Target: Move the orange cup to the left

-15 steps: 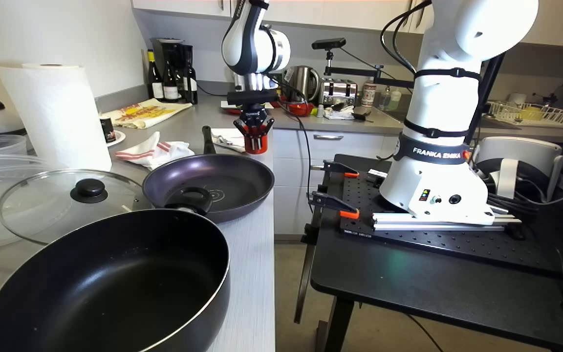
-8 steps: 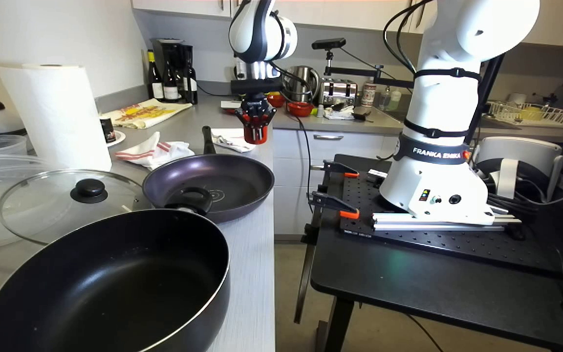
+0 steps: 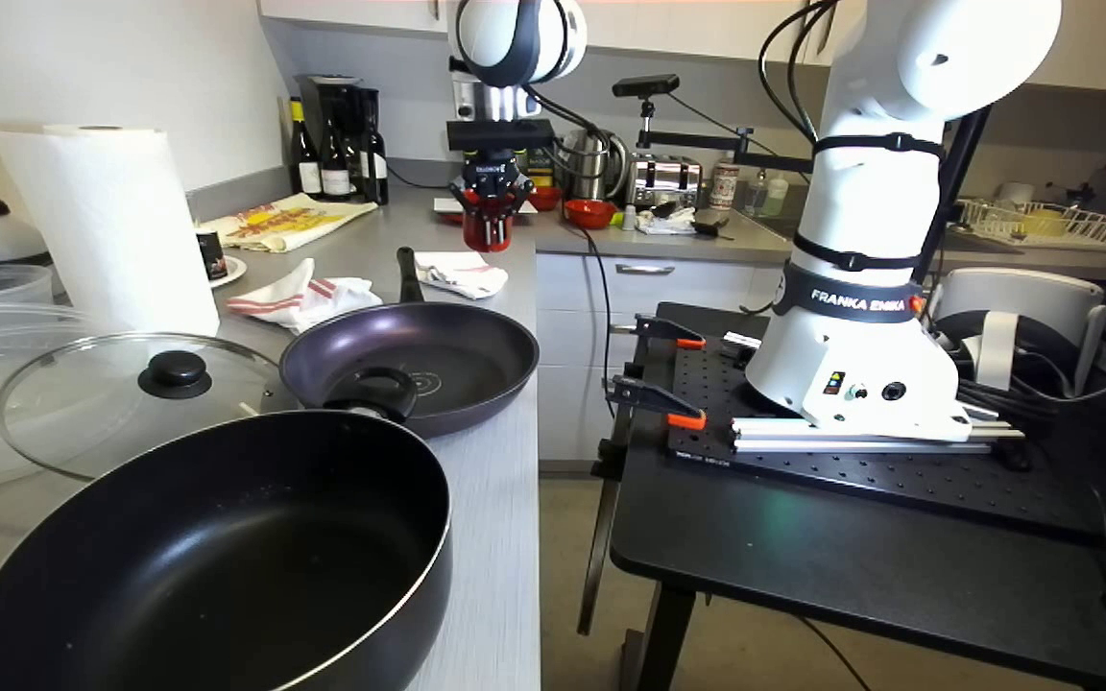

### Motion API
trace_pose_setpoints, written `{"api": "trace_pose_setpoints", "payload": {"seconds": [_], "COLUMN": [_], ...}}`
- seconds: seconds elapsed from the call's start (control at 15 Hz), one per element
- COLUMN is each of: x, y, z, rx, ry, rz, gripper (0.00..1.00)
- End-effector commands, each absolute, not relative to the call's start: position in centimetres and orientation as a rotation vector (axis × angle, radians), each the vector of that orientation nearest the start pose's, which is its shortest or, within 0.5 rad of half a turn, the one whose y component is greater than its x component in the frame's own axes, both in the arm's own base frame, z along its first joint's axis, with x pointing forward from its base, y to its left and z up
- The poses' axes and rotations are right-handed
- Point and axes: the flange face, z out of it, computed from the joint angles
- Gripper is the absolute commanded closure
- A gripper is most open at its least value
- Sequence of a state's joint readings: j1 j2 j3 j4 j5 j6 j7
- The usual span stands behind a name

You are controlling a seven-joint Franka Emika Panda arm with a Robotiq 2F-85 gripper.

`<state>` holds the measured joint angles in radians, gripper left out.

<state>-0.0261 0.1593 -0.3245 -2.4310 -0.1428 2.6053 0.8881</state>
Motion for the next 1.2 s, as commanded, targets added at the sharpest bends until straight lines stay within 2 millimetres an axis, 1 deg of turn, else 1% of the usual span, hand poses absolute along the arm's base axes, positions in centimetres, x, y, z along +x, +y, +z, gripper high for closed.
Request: {"api": "trace_pose_setpoints", "payload": {"seconds": [0.0,0.13,0.67,0.87,1.13], "x": [47.6,48.8,54.8,56.7,59.3], "y": [-15.2,-14.0,-8.3,-6.2,-2.9], "z": [27.7,29.2,35.4,37.2,39.0], "rx": [-2.824,-2.853,-2.943,-2.981,-3.043], "ry": [1.668,1.624,1.453,1.392,1.293], "rz": [-0.109,-0.121,-0.168,-0.160,-0.141], "gripper": [0.96,0.96,0.96,0.96,0.96]}}
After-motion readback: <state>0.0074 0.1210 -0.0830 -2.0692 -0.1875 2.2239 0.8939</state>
